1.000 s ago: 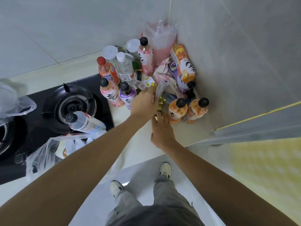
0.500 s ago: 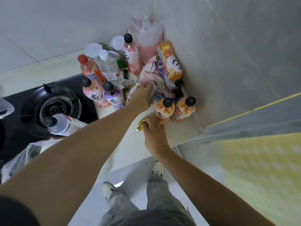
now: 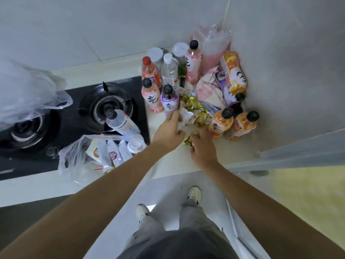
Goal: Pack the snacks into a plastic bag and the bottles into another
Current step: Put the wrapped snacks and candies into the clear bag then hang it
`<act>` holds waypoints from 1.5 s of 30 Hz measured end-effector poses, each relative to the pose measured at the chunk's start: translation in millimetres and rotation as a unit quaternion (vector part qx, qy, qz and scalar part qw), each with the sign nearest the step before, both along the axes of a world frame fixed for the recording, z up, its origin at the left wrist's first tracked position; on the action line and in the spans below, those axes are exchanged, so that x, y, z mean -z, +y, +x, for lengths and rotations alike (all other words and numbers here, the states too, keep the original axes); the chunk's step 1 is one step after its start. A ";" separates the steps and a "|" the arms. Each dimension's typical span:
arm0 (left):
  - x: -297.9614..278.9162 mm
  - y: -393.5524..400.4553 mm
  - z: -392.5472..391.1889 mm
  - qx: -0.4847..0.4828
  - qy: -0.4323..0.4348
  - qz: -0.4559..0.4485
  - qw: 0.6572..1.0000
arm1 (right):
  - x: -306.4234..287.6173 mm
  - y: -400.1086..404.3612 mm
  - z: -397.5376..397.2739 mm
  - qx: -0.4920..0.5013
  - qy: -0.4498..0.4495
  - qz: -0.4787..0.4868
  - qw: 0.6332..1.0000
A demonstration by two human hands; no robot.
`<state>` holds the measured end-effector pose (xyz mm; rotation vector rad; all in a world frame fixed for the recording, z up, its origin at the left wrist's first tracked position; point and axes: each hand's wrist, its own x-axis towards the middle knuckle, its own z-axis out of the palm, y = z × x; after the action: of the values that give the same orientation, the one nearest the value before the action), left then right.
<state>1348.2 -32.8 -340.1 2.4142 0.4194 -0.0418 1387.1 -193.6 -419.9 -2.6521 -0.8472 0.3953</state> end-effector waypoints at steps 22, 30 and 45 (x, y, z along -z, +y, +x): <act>8.4 168.8 -242.2 -0.224 0.067 -0.029 0.972 | -54.1 99.9 -125.0 0.054 -0.069 0.138 0.986; 27.0 191.0 -244.7 -0.282 0.087 -0.071 0.953 | -73.5 200.0 -181.8 -0.075 -0.032 0.143 0.986; 28.4 210.7 -255.6 -0.185 0.071 0.006 0.980 | -56.3 237.3 -188.2 -0.140 -0.043 0.042 0.988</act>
<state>1092.7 177.8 -368.5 2.3153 0.9292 -0.0469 1198.9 43.7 -363.6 -2.4924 -1.2424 0.3055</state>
